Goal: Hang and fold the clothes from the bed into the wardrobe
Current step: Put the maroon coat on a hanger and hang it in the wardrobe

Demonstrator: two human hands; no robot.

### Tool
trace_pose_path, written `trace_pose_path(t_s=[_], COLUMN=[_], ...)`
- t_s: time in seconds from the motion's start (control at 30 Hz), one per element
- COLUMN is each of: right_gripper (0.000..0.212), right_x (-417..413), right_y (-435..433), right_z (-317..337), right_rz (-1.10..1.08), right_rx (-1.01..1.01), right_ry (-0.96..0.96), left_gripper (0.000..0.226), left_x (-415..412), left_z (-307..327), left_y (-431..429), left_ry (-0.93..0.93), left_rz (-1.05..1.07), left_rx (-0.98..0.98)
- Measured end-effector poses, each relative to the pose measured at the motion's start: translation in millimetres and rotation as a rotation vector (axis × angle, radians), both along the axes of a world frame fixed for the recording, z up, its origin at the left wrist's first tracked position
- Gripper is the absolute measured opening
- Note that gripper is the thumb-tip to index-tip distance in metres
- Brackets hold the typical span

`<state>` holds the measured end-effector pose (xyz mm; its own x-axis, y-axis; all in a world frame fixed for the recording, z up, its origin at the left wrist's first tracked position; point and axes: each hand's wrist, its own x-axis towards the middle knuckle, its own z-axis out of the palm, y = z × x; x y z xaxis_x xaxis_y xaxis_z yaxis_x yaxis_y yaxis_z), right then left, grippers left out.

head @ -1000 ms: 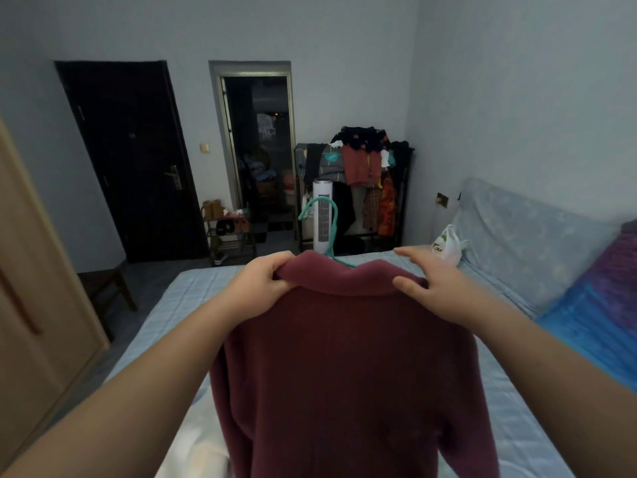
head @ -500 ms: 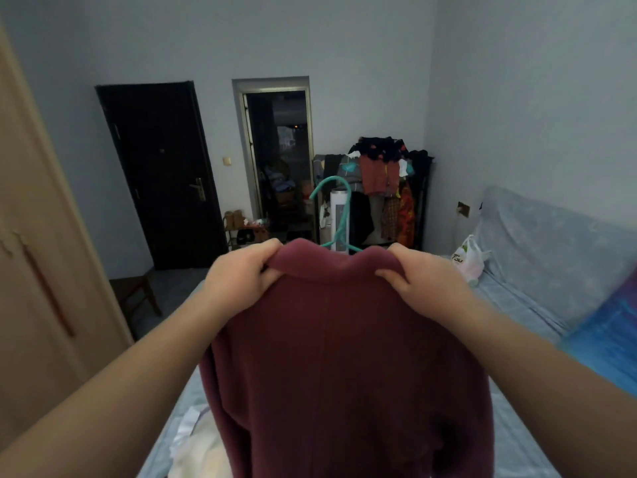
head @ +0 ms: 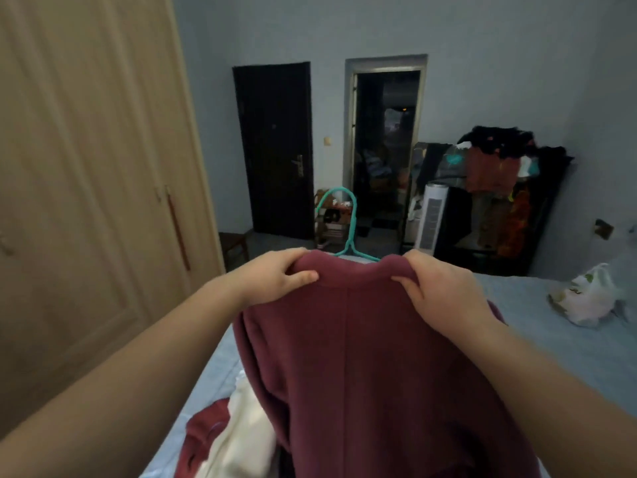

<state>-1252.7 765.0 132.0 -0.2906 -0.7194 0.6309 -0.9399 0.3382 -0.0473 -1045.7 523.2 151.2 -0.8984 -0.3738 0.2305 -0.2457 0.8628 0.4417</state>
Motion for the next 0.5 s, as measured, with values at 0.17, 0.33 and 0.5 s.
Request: trace_pose_path(t_s=[0.17,0.33,0.5], right_gripper=[0.042,0.064,0.037], right_x=[34,106,213], right_y=[-16,-22,-67], right_z=[47,121,168], right_rz=[0.178,0.395,0.437], right_rx=[0.164,0.085,-0.076], right_ry=[-0.189,-0.256,-0.039], left_gripper=[0.014,0.039,0.036], left_x=[77,180,312], left_z=[4,77,133], left_y=[21,39,45], left_ry=[0.280,0.484,0.564], left_rz=[0.098,0.306,0.489], left_rx=[-0.034,-0.321,-0.535])
